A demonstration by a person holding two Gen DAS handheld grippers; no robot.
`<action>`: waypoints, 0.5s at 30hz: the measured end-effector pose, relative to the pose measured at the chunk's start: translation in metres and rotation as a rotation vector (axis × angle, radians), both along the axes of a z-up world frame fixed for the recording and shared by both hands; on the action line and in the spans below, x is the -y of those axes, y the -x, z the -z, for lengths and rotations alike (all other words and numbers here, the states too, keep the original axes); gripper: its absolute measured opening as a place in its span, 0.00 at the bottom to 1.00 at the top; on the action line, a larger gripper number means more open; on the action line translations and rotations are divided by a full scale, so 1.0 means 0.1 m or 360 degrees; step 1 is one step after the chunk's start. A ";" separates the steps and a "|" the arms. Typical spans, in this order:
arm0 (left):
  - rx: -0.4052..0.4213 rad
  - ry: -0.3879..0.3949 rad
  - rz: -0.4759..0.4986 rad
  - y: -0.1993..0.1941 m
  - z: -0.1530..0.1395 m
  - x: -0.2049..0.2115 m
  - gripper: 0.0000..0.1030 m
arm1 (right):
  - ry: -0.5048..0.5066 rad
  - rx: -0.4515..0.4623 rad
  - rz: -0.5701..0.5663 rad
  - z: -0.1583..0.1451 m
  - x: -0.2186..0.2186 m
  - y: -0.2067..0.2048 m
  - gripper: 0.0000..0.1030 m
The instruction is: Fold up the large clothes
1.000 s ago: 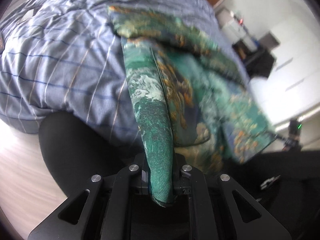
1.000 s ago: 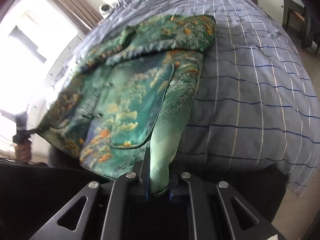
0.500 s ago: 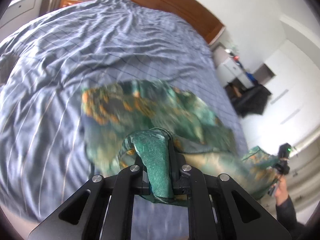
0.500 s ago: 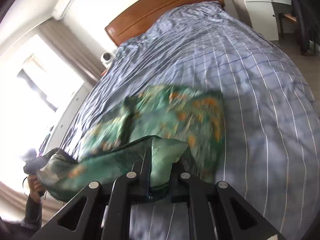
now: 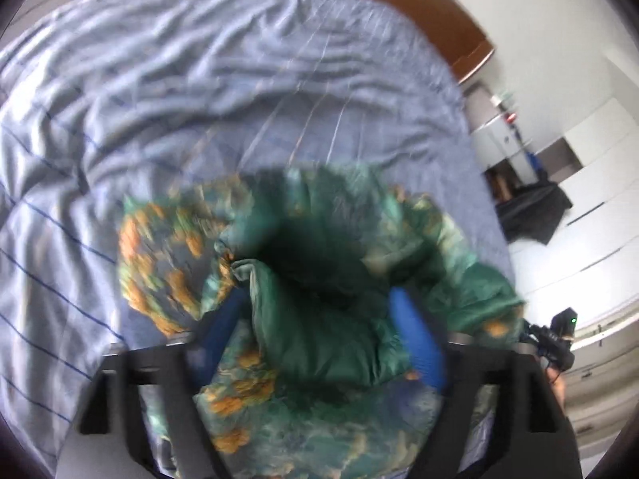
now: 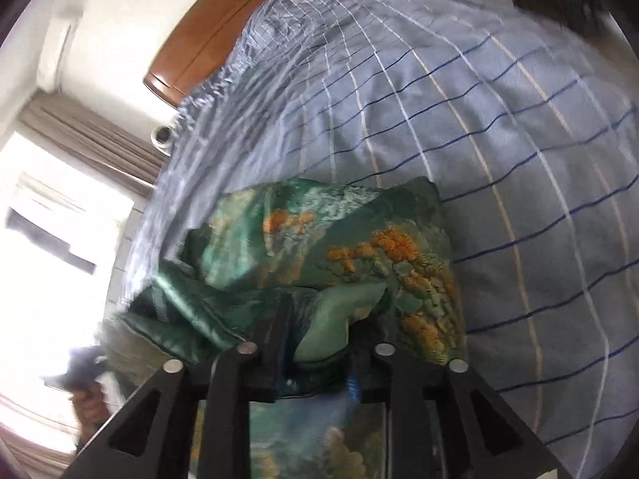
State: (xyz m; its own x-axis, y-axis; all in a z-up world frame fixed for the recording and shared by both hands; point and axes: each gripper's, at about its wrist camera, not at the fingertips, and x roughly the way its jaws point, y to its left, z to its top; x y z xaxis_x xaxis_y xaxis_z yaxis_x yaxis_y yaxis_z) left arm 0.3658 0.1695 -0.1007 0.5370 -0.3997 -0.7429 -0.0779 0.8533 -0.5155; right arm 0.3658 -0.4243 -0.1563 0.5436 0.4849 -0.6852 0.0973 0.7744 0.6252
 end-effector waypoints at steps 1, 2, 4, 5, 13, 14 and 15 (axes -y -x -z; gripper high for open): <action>0.0055 -0.0001 0.0004 0.06 -0.10 -0.05 0.92 | -0.0054 0.0003 -0.0018 -0.04 0.03 0.01 0.30; 0.0086 -0.0002 0.0025 0.11 -0.16 -0.09 0.92 | -0.0089 0.0007 -0.0031 -0.07 0.05 0.03 0.34; 0.0101 -0.0038 0.0069 0.15 -0.20 -0.13 0.92 | -0.0151 0.0033 -0.0039 -0.16 0.12 0.05 0.39; 0.0095 -0.0066 0.0096 0.15 -0.19 -0.11 0.92 | -0.0147 0.0057 -0.0033 -0.21 0.14 0.05 0.54; -0.0013 -0.0286 0.0211 -0.15 0.22 0.27 0.92 | 0.0401 0.0094 -0.0232 -0.39 -0.21 -0.02 0.91; -0.0020 -0.0312 0.0201 -0.20 0.25 0.31 0.91 | 0.0497 0.0084 -0.0272 -0.35 -0.31 -0.05 0.91; -0.0034 -0.0337 0.0188 -0.25 0.28 0.34 0.89 | 0.0576 0.0083 -0.0304 -0.31 -0.40 -0.07 0.91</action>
State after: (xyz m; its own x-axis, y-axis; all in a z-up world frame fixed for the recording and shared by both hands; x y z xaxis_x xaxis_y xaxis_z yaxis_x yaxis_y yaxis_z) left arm 0.3907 0.1359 -0.1286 0.4789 -0.2931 -0.8275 0.0202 0.9460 -0.3234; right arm 0.3726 -0.3840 -0.1253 0.5054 0.3135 -0.8039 -0.0943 0.9462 0.3096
